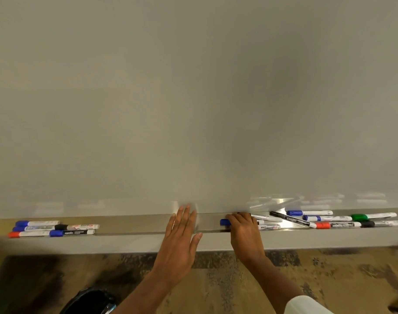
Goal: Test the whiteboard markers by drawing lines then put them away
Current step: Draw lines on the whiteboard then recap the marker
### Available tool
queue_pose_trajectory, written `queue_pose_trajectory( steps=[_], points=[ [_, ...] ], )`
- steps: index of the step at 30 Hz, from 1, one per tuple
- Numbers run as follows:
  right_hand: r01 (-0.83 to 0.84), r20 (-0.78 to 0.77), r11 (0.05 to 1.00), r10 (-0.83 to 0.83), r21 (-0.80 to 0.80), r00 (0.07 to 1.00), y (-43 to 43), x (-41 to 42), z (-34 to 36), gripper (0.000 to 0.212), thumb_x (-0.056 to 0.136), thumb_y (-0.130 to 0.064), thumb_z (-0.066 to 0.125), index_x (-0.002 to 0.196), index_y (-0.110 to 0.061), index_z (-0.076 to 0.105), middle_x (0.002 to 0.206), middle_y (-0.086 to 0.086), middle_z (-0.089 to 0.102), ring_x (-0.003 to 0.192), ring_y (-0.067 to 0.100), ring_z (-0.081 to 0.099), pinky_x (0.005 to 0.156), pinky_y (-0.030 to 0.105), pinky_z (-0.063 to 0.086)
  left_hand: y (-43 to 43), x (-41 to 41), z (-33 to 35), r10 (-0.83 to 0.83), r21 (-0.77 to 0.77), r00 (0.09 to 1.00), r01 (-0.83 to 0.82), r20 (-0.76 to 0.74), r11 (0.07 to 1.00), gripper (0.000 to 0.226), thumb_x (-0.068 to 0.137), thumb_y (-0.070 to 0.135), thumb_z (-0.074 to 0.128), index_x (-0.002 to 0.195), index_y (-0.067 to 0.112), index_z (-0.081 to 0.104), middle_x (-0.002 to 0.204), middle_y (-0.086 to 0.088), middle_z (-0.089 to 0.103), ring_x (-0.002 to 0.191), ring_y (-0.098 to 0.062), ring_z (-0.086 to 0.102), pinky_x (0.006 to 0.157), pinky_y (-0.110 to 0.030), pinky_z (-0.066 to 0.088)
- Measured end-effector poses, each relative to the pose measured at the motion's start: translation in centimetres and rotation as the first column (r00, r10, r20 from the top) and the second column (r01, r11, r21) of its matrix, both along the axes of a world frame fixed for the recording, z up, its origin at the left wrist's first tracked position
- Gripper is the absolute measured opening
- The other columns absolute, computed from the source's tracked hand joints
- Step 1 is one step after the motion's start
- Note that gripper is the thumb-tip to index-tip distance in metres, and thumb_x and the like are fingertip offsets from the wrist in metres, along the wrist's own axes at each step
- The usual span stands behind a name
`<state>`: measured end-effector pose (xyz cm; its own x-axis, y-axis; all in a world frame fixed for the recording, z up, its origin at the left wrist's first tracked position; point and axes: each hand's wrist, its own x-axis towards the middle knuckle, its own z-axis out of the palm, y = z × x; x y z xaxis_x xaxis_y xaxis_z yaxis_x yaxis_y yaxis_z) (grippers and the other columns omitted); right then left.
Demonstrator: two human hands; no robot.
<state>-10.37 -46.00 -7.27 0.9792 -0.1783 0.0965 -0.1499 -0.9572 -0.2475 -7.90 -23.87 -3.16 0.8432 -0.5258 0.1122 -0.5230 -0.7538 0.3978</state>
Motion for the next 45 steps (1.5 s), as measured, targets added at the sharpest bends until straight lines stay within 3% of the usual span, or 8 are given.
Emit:
queue_pose_trajectory(
  steps=[8, 15, 21, 24, 27, 32, 40, 45],
  points=[
    [-0.114, 0.149, 0.993, 0.118, -0.037, 0.982, 0.4, 0.8, -0.4, 0.043, 0.07, -0.006, 0.085, 0.109, -0.016, 0.072, 0.106, 0.003, 0.072, 0.102, 0.027, 0.062, 0.09, 0.043, 0.052, 0.1, 0.4, 0.9, -0.004, -0.07, 1.0, 0.004, 0.01, 0.998, 0.055, 0.111, 0.041, 0.025, 0.162, 0.021, 0.019, 0.171, 0.005, 0.013, 0.158, -0.01, 0.005, 0.127, -0.033, 0.008],
    [-0.183, 0.337, 0.981, 0.151, 0.067, 0.929, 3.5, 1.2, 1.7, 0.041, 0.076, -0.003, 0.081, 0.114, -0.013, 0.07, 0.112, 0.005, 0.069, 0.109, 0.026, 0.06, 0.093, 0.042, 0.052, 1.0, 0.3, 3.5, 0.155, -0.306, 0.978, -0.191, -0.141, 0.932, 0.045, 0.11, 0.039, 0.036, 0.153, 0.03, 0.041, 0.15, 0.021, 0.043, 0.136, 0.019, 0.032, 0.111, -0.002, 0.023],
    [-0.233, 0.53, 0.958, 0.111, 0.17, 0.841, 7.1, 2.0, 6.3, 0.024, 0.094, -0.013, 0.057, 0.117, -0.014, 0.067, 0.115, 0.004, 0.067, 0.112, 0.021, 0.057, 0.098, 0.035, 0.047, 0.5, 1.3, 7.8, 0.206, -0.542, 0.841, -0.49, -0.501, 0.683, 0.044, 0.101, 0.036, 0.056, 0.143, 0.023, 0.058, 0.14, 0.012, 0.063, 0.127, 0.005, 0.056, 0.103, -0.008, 0.042],
    [-0.264, 0.615, 0.924, 0.042, 0.275, 0.788, 8.9, 2.4, 9.7, 0.025, 0.098, -0.02, 0.05, 0.119, -0.016, 0.063, 0.117, 0.004, 0.065, 0.112, 0.017, 0.055, 0.102, 0.025, 0.04, 0.1, 1.6, 10.6, 0.12, -0.63, 0.775, -0.583, -0.62, 0.513, 0.036, 0.095, 0.029, 0.066, 0.13, 0.02, 0.067, 0.12, 0.008, 0.075, 0.114, -0.003, 0.068, 0.103, -0.028, 0.052],
    [-0.29, 0.636, 0.889, -0.002, 0.355, 0.772, 10.5, 2.6, 13.0, 0.026, 0.097, -0.019, 0.056, 0.123, -0.02, 0.06, 0.12, -0.001, 0.062, 0.112, 0.013, 0.053, 0.101, 0.02, 0.041, 0.0, 1.7, 13.7, 0.055, -0.678, 0.748, -0.627, -0.661, 0.384, 0.023, 0.096, 0.021, 0.066, 0.117, 0.015, 0.074, 0.103, -0.001, 0.079, 0.103, -0.016, 0.074, 0.095, -0.038, 0.058],
    [-0.313, 0.644, 0.83, -0.07, 0.461, 0.762, 12.4, 3.0, 18.7, 0.026, 0.097, -0.021, 0.058, 0.122, -0.022, 0.062, 0.121, -0.01, 0.057, 0.111, 0.004, 0.054, 0.097, 0.016, 0.045, 1.0, 2.2, 18.7, -0.038, -0.73, 0.75, -0.629, -0.66, 0.269, 0.02, 0.098, 0.019, 0.064, 0.112, 0.01, 0.076, 0.102, -0.008, 0.079, 0.1, -0.021, 0.075, 0.089, -0.03, 0.059],
    [-0.293, 0.355, 0.378, -0.104, 0.878, 0.929, 14.0, 1.6, 28.8, 0.013, 0.094, -0.017, 0.067, 0.106, -0.022, 0.07, 0.092, -0.004, 0.074, 0.084, 0.014, 0.07, 0.076, 0.028, 0.057, 3.8, 2.3, 25.6, -0.273, -0.82, 0.774, -0.522, -0.571, 0.235, 0.033, 0.105, 0.023, 0.046, 0.127, 0.008, 0.065, 0.126, -0.007, 0.073, 0.12, -0.021, 0.067, 0.104, -0.036, 0.048],
    [-0.167, 0.153, 0.167, 0.091, 0.972, 0.984, 14.2, 0.8, 33.5, 0.039, 0.1, -0.038, 0.053, 0.092, -0.006, 0.072, 0.079, 0.014, 0.069, 0.064, 0.02, 0.058, 0.057, 0.028, 0.046, 5.3, 2.4, 28.9, -0.363, -0.839, 0.759, -0.456, -0.541, 0.296, 0.045, 0.1, 0.035, 0.045, 0.13, 0.005, 0.061, 0.129, -0.013, 0.07, 0.08, -0.032, 0.058, 0.064, -0.039, 0.053]
  ],
)
